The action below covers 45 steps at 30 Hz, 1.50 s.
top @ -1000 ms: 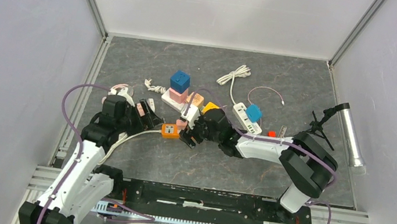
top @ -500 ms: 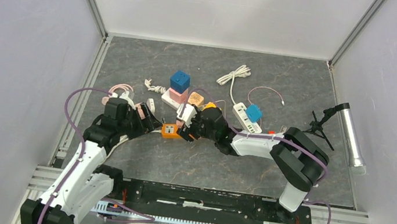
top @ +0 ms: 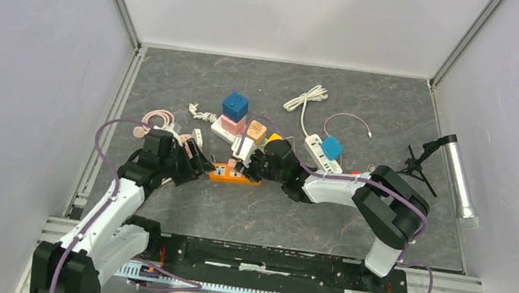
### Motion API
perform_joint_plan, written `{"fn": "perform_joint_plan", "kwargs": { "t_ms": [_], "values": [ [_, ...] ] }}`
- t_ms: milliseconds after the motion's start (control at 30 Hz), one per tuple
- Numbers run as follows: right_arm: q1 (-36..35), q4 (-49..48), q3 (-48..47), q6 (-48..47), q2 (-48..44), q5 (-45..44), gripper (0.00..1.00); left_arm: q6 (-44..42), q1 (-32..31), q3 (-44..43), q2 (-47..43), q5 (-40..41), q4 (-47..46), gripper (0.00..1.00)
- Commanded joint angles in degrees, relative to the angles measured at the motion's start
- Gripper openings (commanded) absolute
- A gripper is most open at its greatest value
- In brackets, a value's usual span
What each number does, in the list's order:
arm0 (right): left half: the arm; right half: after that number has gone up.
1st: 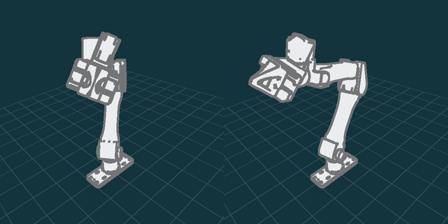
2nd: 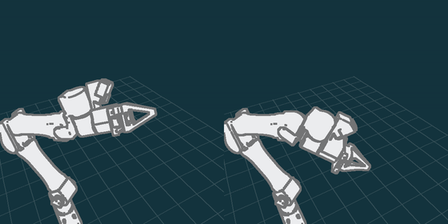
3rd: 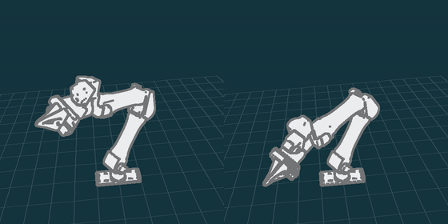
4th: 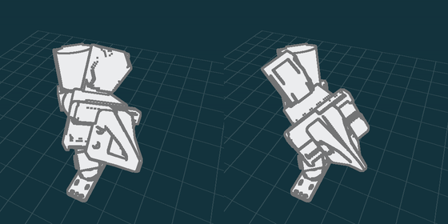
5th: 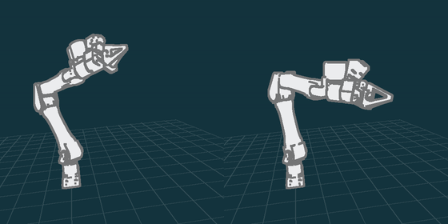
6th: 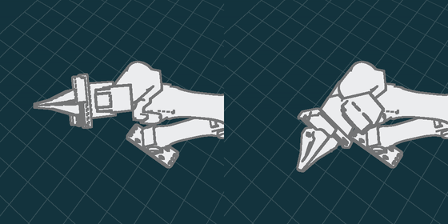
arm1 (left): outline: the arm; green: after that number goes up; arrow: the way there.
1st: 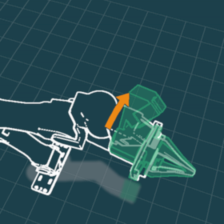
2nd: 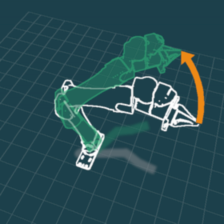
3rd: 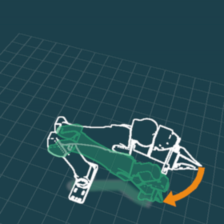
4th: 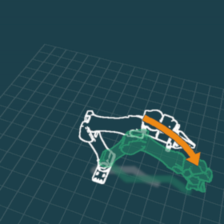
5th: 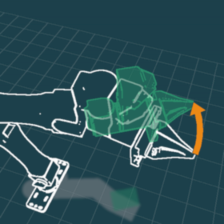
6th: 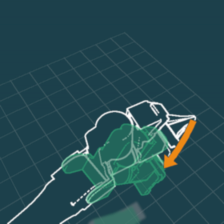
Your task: Pull the plug off the socket
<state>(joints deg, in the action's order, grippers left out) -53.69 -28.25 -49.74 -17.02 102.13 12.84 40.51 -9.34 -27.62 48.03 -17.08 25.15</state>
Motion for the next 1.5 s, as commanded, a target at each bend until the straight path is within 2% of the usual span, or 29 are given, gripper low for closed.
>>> {"fn": "perform_joint_plan", "kwargs": {
  "t_ms": [0, 233, 433, 667, 767, 900, 1100, 1200, 1467],
  "values": [
    [-0.76, 0.19, 1.12, 3.84, -3.11, 1.16, 0.33, 3.14, -1.41, 0.96, 1.89, -0.25, -4.14, 0.74],
    [-2.71, 3.3, 2.56, 10.82, -4.87, -0.37, 0.37, 5.36, -5.29, 1.73, 5.05, 5.45, -5.55, 0.74],
    [-2.73, 6.42, -0.87, 8.15, -2.46, -4.21, 0.55, 7.3, -10.56, 1.38, 9.24, 10.67, -7.74, 0.74],
    [-1.93, 8.48, -5.63, 6.16, 0.74, -1.82, 0.58, 7.37, -15.75, -0.55, 13.87, 16.86, -7.74, 0.67],
    [-1.78, 7.91, -5.63, 5.86, 1.23, 0.17, 0.52, 8.02, -16.39, -0.53, 14.41, 19.62, -7.74, 0.64],
    [-1.7, 7.82, -4.75, 5.25, 1.11, 1.98, 0.37, 9.52, -16.84, 0.82, 13.19, 21.45, -7.73, 0.62],
    [-1.68, 6.98, -1.72, 5.2, -0.92, 2.58, 0.2, 10.73, -16.94, 3.13, 6.26, 23.26, -9.11, 0.69],
    [-1.93, 6.36, -0.31, 6.36, -2.03, 2.89, 0.14, 10.82, -16.96, 3.83, 5.19, 23.9, -10.12, 0.7],
    [-2.47, 5.6, 2.85, 8.43, -4.8, 1.84, 0.04, 9.71, -17.19, 4.2, 11.12, 21.15, -10.49, 0.69]
  ]
}}
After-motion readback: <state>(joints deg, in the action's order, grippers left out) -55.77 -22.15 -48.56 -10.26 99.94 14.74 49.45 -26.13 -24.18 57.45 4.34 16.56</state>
